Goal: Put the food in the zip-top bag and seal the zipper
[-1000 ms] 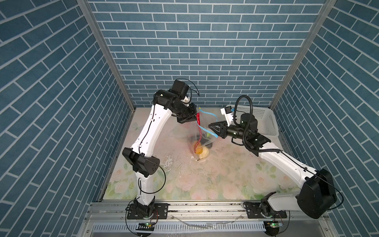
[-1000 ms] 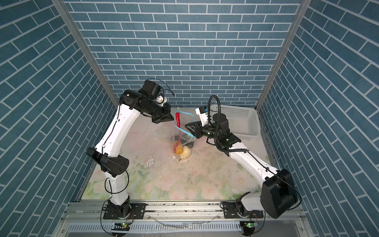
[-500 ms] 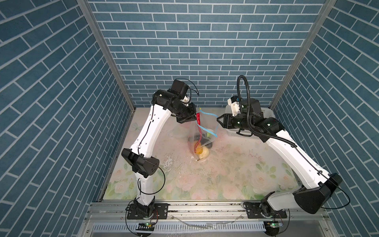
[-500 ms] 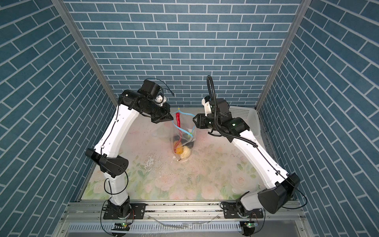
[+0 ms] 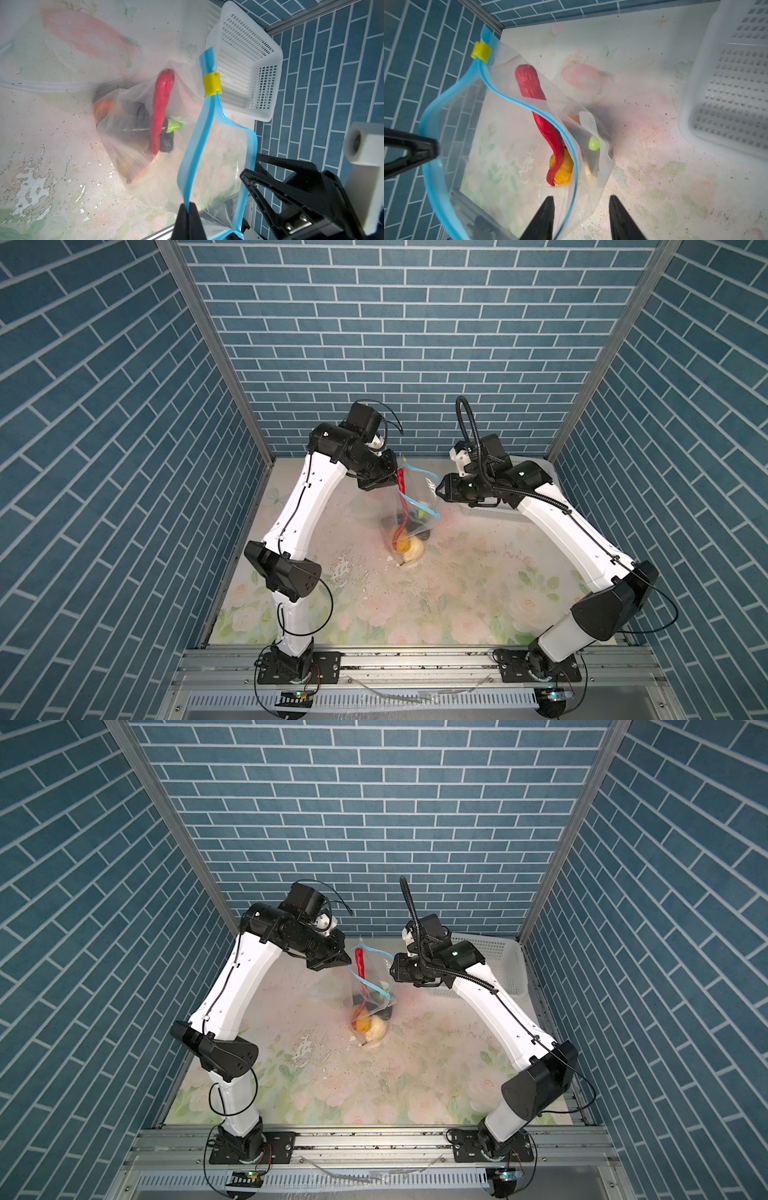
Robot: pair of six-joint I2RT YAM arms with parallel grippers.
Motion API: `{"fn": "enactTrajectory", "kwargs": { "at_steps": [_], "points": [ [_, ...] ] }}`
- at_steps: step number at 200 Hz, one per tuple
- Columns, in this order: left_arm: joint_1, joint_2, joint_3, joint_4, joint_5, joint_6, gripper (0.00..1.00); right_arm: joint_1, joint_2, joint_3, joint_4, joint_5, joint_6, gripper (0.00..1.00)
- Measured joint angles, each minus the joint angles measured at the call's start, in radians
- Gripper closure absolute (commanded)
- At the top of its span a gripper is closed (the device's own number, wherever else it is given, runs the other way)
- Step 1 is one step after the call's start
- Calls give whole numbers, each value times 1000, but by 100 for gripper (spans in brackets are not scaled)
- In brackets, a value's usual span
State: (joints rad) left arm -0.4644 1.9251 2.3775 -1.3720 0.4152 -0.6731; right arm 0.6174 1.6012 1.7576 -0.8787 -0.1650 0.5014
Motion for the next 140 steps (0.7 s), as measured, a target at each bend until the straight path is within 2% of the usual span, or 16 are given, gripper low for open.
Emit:
{"fn": "enactTrajectory", "kwargs": {
  "at_steps": [23,54,63,94,110,140],
  "points": [
    [0,-1,0,0,0,0,100,6,10,36,-9,-1,0,56],
    [0,-1,-2,1,0,0,100,13,57,94,-39,-3,-1,65],
    [0,-2,-4,1,0,0,100,15,73,105,-47,-3,-1,69],
    [0,-6,-4,1,0,0,100,25,97,117,-77,1,-6,93],
    [0,-8,-4,0,0,0,100,31,97,127,-84,-2,-6,100],
    [0,-8,9,-14,-6,0,100,50,126,201,-87,-19,-33,100]
  ]
}}
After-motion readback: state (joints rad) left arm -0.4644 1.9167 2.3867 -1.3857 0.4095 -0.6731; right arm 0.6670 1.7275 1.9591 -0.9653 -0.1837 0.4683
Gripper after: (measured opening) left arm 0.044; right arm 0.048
